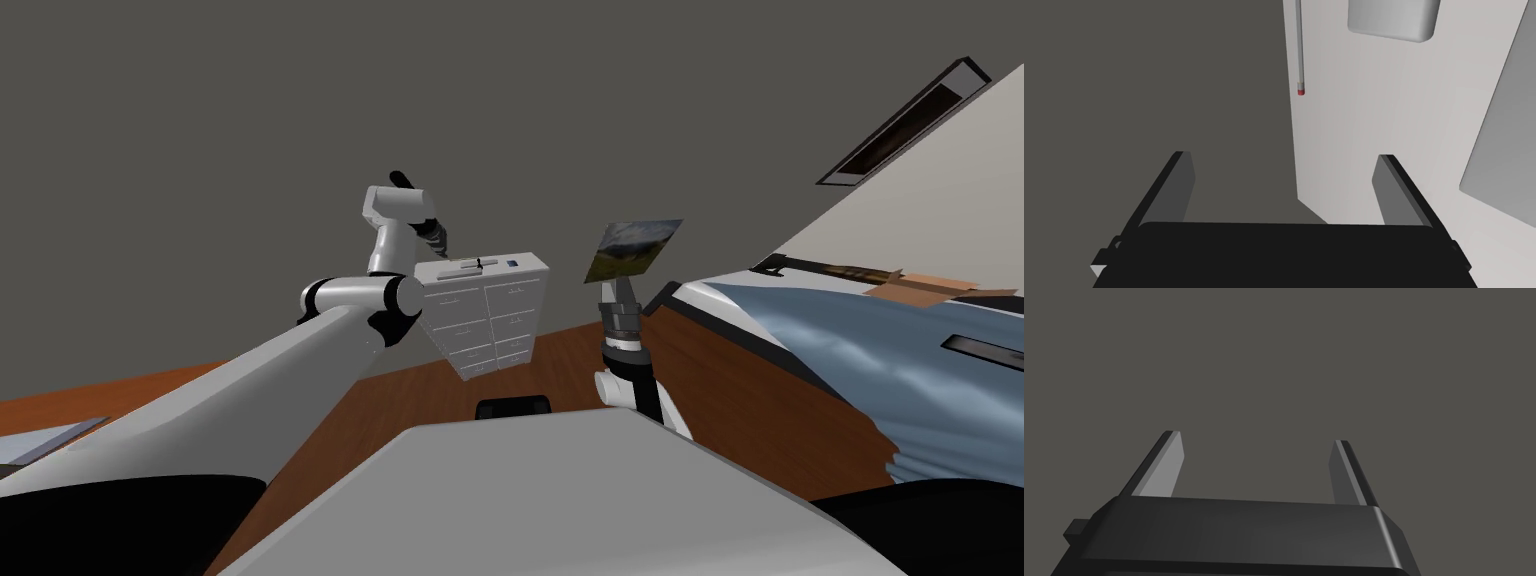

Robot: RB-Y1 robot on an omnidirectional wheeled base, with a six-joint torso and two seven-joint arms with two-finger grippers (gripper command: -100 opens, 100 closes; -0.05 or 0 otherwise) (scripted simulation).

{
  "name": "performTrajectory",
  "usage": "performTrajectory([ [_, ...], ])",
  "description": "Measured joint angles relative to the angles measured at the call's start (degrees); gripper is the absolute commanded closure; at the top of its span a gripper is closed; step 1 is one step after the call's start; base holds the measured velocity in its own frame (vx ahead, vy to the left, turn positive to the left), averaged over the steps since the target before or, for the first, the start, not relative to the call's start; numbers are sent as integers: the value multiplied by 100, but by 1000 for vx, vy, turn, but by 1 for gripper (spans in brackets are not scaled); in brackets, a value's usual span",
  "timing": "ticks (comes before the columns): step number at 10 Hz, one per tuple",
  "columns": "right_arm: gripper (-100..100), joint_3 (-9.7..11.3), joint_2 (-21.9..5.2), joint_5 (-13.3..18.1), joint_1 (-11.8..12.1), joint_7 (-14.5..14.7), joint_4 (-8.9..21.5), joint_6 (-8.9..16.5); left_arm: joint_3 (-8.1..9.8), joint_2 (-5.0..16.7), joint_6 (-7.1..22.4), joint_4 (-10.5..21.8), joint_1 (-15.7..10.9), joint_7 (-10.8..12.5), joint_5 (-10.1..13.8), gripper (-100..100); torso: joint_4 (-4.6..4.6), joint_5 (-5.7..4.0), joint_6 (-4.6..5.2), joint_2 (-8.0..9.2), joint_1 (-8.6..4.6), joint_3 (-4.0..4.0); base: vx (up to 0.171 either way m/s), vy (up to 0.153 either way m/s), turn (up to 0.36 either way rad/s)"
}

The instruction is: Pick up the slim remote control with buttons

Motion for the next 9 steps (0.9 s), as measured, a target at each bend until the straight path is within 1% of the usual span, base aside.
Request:
performTrajectory([
  [1,0,0,0,0,0,0,0,0,-1,-7,152,104,-61,-8,21,-100,-2,1,1,-2,1,-2,10,-10,-8],
  [2,0,0,0,0,0,0,0,0,3,-17,314,54,-31,-14,32,-100,-2,2,1,-1,4,-2,20,-18,68],
  [3,0,0,0,0,0,0,0,0,-9,-11,457,277,-236,-22,58,-100,-1,0,0,-3,1,-2,25,-18,40],
  [4,0,0,0,0,0,0,0,0,-18,-15,582,494,-348,-23,70,-100,-3,1,1,-5,1,-4,11,-10,-8],
  [5,0,0,0,0,0,0,0,0,-15,-23,710,473,-319,-29,81,-100,-3,2,1,-2,4,-3,24,-18,70],
  [6,0,0,0,0,0,0,0,0,-28,-60,908,531,-412,-23,105,-100,-2,1,0,-5,1,-3,29,-21,33],
  [7,0,0,0,0,0,0,0,0,-34,-69,1076,657,-475,-24,122,-100,-4,1,1,-6,1,-5,14,-9,-8],
  [8,0,0,0,0,0,0,0,0,-31,-53,1145,764,-517,-38,133,-100,-3,2,1,-4,5,-3,34,-10,58],
  [9,0,0,0,0,0,0,0,0,-44,-42,1223,1057,-713,-56,160,-100,-2,1,0,-8,4,-5,36,-18,30],
])
